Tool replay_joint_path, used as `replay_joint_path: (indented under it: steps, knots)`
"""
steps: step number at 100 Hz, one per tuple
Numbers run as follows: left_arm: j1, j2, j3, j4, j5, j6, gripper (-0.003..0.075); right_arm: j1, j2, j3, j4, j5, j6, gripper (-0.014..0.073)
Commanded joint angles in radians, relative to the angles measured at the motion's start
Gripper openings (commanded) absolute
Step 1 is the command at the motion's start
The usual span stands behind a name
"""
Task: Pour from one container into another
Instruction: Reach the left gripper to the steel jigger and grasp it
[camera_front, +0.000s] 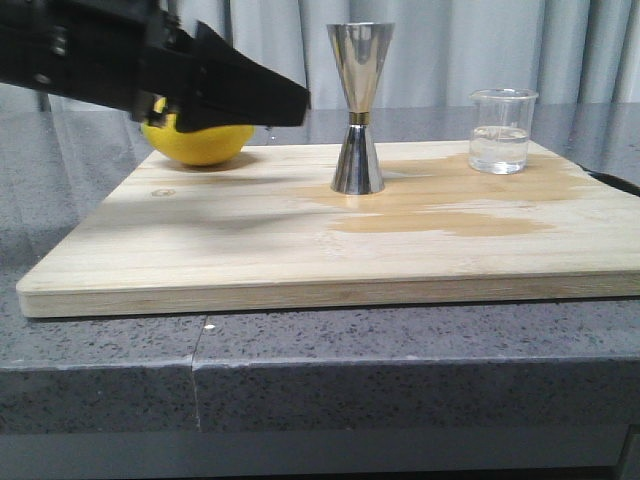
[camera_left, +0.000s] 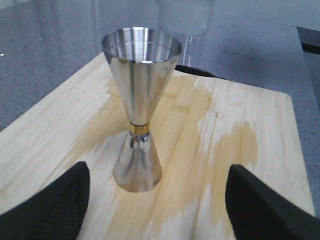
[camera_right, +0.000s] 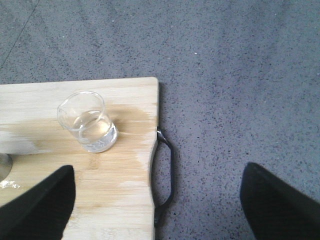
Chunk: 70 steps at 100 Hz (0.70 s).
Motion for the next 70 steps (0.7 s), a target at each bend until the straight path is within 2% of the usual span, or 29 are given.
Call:
replay_joint_path:
  steps: [1,32,57,64,70]
  knots:
    - [-0.028,0.005,-0.068,-0.088,0.049,0.025,0.0512,-0.004,-0.008,-0.034,0.01,-0.074,-0.012,0.0601]
    - [-0.09,0.14,-0.249,-0.088,0.054,0.025,0.0512,-0.004,-0.008,-0.034,0.011,-0.08,-0.012,0.0601]
    - [-0.102,0.171,-0.318,-0.088,0.062,0.021,0.051,-0.004,-0.008,-0.034,0.011,-0.08,-0.012,0.0601]
    - [-0.102,0.171,-0.318,-0.088,0.06,0.019,0.0475,-0.004,-0.008,-0.034,0.011,-0.08,-0.012,0.0601]
    - [-0.102,0.171,-0.318,-0.088,0.062,0.019,0.0415,-0.004,-0.008,-0.034,0.011,-0.08,-0.012,0.0601]
